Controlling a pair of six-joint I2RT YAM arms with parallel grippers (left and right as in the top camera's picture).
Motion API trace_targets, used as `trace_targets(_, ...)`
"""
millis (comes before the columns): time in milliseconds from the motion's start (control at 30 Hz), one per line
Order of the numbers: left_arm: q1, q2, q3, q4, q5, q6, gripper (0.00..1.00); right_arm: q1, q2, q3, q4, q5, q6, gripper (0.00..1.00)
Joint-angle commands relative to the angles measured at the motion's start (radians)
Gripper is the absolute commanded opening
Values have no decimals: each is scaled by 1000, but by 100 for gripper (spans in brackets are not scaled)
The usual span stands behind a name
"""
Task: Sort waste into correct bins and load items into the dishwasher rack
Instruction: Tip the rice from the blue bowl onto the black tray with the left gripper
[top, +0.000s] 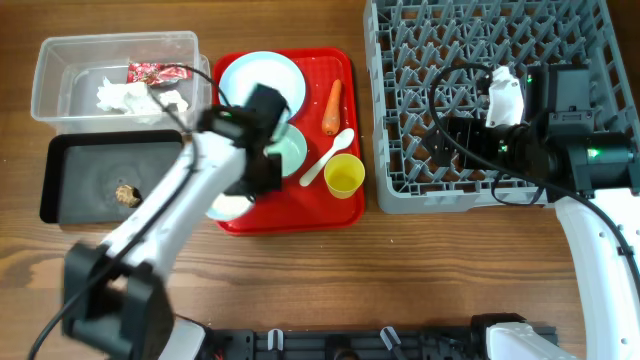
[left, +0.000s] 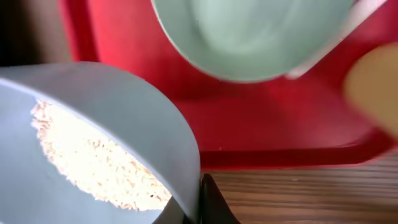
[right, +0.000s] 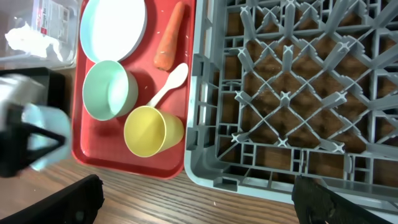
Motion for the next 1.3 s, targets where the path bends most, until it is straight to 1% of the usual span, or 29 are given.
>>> trace_targets(0, 157, -161, 66, 36, 118, 97, 4, 2, 0, 5, 0, 13, -18, 98)
trace_targets(67, 290, -201, 66, 80, 242, 150, 4, 2, 0, 5, -3, 13, -18, 100)
trace_targets(100, 404, -206, 66, 113, 366, 206, 4, 2, 0, 5, -4, 14, -18, 100)
trace_targets(133, 483, -198, 66, 135, 447, 240, 4, 2, 0, 5, -4, 13, -18, 100)
trace_targets(167, 556, -188, 66, 151, 519, 270, 4, 2, 0, 5, -4, 13, -18, 100)
trace_targets(200, 650, -167, 66, 165, 621, 315, 4, 2, 0, 5, -4, 13, -18, 100)
trace_targets(300, 846, -90, 63, 151, 835, 458, 4, 2, 0, 5, -8, 13, -17, 100)
trace_targets(367, 953, -13, 62, 139, 988, 569, 4, 2, 0, 5, -9, 13, -17, 100)
trace_targets(433, 1015, 66, 62, 137, 1080, 623, 4, 2, 0, 5, -10, 13, -17, 100)
trace_targets(500, 1074, 169, 62, 126, 1207, 700, 4, 2, 0, 5, -19, 9, -18, 100)
trace_targets(533, 1094, 217, 62, 124, 1266, 725, 4, 2, 0, 5, -19, 9, -17, 100)
trace_targets(633, 1114, 291, 62, 125, 1364, 750, 4, 2, 0, 5, -19, 9, -17, 100)
trace_targets(767, 1133, 312, 62, 125, 1482, 749, 4, 2, 0, 5, -20, 9, -17, 100)
trace_targets(867, 1155, 312, 62, 100, 1614, 745, 4, 2, 0, 5, -20, 9, -17, 100)
trace_targets(933, 1165, 312, 62, 86, 1615, 719, 4, 2, 0, 5, -21, 9, -17, 100)
trace_targets(1133, 1168, 312, 62, 74, 1615, 717, 4, 2, 0, 5, -19, 9, -17, 100)
trace_targets(1200, 1171, 312, 62, 67, 1615, 635, 4, 2, 0, 5, -19, 10, -18, 100)
trace_targets(1267, 1179, 312, 62, 61, 1615, 589, 4, 2, 0, 5, -19, 10, -18, 100)
